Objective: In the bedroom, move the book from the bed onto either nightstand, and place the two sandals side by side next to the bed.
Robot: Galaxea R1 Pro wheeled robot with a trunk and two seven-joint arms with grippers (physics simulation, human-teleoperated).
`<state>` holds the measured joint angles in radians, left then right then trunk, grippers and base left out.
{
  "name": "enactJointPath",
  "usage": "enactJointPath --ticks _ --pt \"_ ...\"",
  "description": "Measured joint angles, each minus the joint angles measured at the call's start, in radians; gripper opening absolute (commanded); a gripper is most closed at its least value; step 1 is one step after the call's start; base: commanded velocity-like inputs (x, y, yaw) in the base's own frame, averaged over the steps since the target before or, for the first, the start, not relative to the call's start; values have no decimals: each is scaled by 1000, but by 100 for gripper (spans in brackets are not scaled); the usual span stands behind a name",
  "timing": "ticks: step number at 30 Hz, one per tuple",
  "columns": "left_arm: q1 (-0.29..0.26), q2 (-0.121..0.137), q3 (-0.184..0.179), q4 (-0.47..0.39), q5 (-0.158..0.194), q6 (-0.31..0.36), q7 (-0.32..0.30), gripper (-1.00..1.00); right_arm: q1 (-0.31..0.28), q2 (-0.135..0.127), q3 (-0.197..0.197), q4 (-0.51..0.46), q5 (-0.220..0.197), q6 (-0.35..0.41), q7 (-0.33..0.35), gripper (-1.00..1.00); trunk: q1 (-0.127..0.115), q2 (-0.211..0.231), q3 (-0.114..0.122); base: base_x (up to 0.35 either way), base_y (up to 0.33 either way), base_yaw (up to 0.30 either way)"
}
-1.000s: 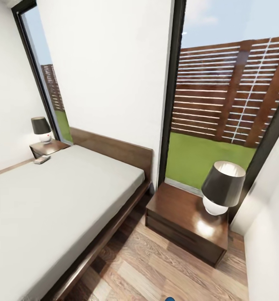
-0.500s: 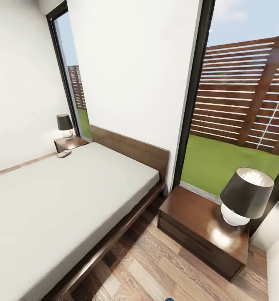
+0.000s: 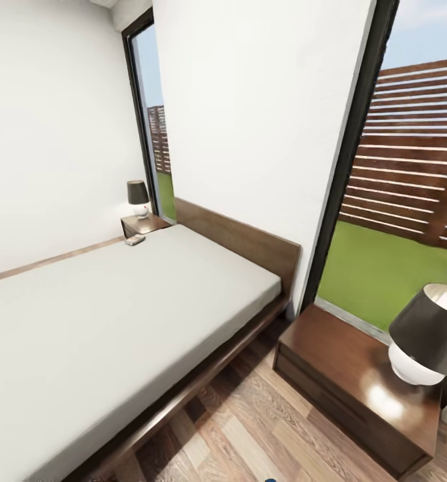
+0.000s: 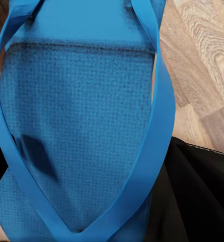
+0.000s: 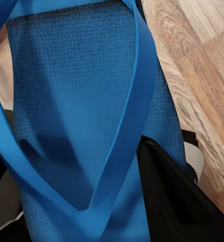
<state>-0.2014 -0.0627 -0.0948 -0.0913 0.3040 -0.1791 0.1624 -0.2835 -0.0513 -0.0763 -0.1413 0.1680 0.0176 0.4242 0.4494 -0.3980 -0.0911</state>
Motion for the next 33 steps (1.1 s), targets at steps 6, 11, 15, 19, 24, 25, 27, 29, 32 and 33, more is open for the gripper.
enactJointPath --ticks 6,11,15,19,24,25,27,29,32,33 --pt "0 0 -1 0 0 0 0 -100 0 1 0 0 1 0 0 -100 0 0 0 0 0 286" --pt "0 -1 -1 0 0 0 0 -100 5 2 1 0 1 0 0 -100 0 0 0 0 -1 286" --pt "0 -2 -1 0 0 0 0 -100 6 2 0 0 1 0 0 -100 0 0 0 0 -46 286" --pt "0 -1 -1 0 0 0 0 -100 6 2 0 0 2 0 0 -100 0 0 0 0 -74 286" --pt "0 -2 -1 0 0 0 0 -100 6 2 0 0 3 0 0 -100 0 0 0 0 -21 286" --pt "0 -2 -1 0 0 0 0 -100 6 2 0 0 3 0 0 -100 0 0 0 0 -8 286" --pt "0 -2 -1 0 0 0 0 -100 6 2 0 0 3 0 0 -100 0 0 0 0 -4 286" --pt "0 -2 -1 0 0 0 0 -100 6 3 0 0 3 0 0 -100 0 0 0 0 -2 286" --pt "0 -2 -1 0 0 0 0 -100 6 3 1 0 3 0 0 -100 0 0 0 0 -1 286" --pt "0 -2 -1 0 0 0 0 -100 6 3 1 0 3 0 0 -100 0 0 0 0 -1 286"
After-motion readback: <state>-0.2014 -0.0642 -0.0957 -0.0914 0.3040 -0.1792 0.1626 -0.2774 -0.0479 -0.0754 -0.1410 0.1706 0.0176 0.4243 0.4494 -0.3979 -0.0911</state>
